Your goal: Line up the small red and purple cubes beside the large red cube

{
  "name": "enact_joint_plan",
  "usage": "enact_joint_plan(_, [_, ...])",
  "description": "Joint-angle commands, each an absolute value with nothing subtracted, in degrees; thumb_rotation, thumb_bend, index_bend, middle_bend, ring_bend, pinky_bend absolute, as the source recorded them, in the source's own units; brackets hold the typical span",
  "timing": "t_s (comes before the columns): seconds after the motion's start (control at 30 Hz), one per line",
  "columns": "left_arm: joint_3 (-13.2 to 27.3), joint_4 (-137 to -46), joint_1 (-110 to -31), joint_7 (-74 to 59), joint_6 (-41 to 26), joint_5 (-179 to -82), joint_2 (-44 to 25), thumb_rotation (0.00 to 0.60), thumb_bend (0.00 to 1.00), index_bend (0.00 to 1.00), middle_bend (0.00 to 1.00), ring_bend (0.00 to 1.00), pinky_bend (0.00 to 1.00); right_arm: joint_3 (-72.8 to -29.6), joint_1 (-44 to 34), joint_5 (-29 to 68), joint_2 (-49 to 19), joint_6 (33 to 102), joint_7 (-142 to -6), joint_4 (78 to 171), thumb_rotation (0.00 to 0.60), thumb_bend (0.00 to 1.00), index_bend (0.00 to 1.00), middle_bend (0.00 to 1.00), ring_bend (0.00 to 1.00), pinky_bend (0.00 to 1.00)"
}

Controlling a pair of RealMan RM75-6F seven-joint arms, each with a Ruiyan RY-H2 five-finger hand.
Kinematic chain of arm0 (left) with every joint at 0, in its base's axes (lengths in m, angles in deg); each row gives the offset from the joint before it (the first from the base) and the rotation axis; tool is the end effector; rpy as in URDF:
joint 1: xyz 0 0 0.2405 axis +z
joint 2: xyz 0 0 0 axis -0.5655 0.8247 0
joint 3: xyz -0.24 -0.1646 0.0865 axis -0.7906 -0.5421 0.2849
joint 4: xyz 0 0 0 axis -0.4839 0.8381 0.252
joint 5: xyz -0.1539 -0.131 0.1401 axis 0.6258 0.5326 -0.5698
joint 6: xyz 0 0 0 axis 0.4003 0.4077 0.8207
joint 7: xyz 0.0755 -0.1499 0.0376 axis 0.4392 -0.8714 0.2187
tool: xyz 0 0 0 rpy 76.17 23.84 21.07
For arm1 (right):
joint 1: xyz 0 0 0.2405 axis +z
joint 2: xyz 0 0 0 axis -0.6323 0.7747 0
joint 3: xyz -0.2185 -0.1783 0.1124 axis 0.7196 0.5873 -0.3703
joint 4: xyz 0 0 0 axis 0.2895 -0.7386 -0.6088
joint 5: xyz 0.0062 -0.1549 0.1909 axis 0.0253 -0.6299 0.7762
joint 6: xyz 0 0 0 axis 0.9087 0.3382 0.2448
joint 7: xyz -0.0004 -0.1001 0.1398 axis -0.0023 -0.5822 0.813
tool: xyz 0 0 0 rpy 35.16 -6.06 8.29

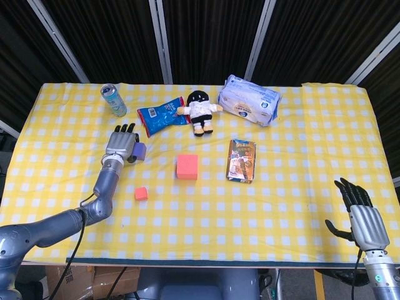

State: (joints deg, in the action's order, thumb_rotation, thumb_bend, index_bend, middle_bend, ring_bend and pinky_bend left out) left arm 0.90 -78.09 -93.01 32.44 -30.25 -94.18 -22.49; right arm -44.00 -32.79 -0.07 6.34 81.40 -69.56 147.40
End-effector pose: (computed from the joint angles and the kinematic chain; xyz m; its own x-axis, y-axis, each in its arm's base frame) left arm -0.1932 0.5331 -0.0672 0.5568 0.3699 0.7437 0.8168 -0.0812 -0.5711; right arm -0.3630 -0.2233 0.1354 0.2426 -0.1204 0.9626 -0.9680 0.0358 0.2484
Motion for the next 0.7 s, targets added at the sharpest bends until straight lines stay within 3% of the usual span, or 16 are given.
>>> enact_joint_plan(0.03, [0.47,-80.72,-92.89,31.44,-29.23,-94.20,-21.46,0.600,0.39,0.49,0.00,0.00,0.00,-43.95,-32.79,-0.18,6.27,81.46,-69.70,147.35,0.600,0.34,0.00,0.00,0.00,0.00])
enact_joint_plan(0.37, [0.14,-95.19,-93.43,33.73,-21.56,-89.38,-18.17,0.600,0.39,0.49,0.00,0.00,0.00,-43.88,-32.84,-0.37,6.22,81.62,-69.76,147.30,0.600,0.34,0.00,0.00,0.00,0.00])
enact_joint_plan(0.7, [0.77,-99.33,-95.50,36.87,-16.27,-86.32,-20.45,0.600,0.39,0.49,0.00,0.00,0.00,-43.82,-32.91,-0.64,6.24,81.85,-69.56,147.18,0.600,0.34,0.00,0.00,0.00,0.00])
